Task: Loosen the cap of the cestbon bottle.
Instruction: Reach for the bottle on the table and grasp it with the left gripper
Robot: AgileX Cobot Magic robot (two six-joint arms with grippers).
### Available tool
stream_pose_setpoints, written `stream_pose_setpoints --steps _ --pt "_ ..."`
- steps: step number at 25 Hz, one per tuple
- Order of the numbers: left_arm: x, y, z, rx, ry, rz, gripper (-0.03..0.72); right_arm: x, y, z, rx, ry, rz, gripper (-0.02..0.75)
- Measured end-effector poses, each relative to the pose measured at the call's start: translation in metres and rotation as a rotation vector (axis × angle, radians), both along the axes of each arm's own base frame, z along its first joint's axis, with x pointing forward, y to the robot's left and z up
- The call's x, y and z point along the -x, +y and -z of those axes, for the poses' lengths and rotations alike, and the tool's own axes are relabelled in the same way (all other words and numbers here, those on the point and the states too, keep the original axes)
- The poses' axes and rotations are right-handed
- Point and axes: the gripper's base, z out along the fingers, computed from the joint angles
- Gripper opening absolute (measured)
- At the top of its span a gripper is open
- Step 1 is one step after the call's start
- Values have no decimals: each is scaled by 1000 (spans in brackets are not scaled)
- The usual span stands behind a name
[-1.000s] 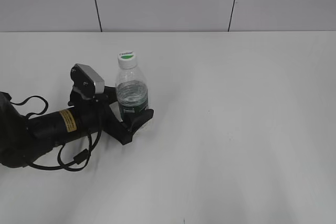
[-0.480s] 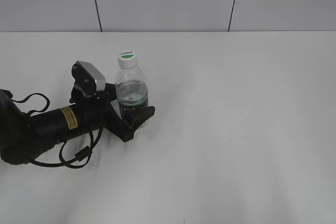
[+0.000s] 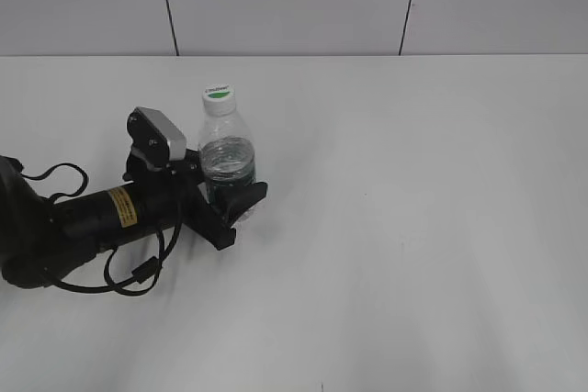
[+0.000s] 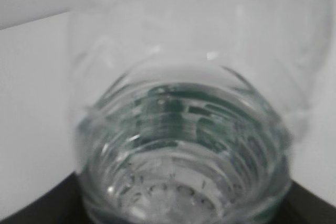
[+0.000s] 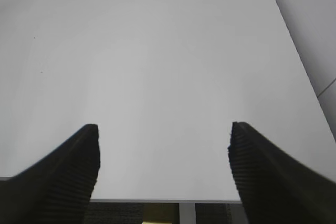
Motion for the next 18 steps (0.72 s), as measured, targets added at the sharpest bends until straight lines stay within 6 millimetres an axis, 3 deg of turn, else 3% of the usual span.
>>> stream_pose_setpoints --steps 2,18 --pt "0 0 0 1 -1 1 411 0 0 0 0 0 0 584" --pt "0 0 0 1 0 0 412 0 0 0 0 0 0 584"
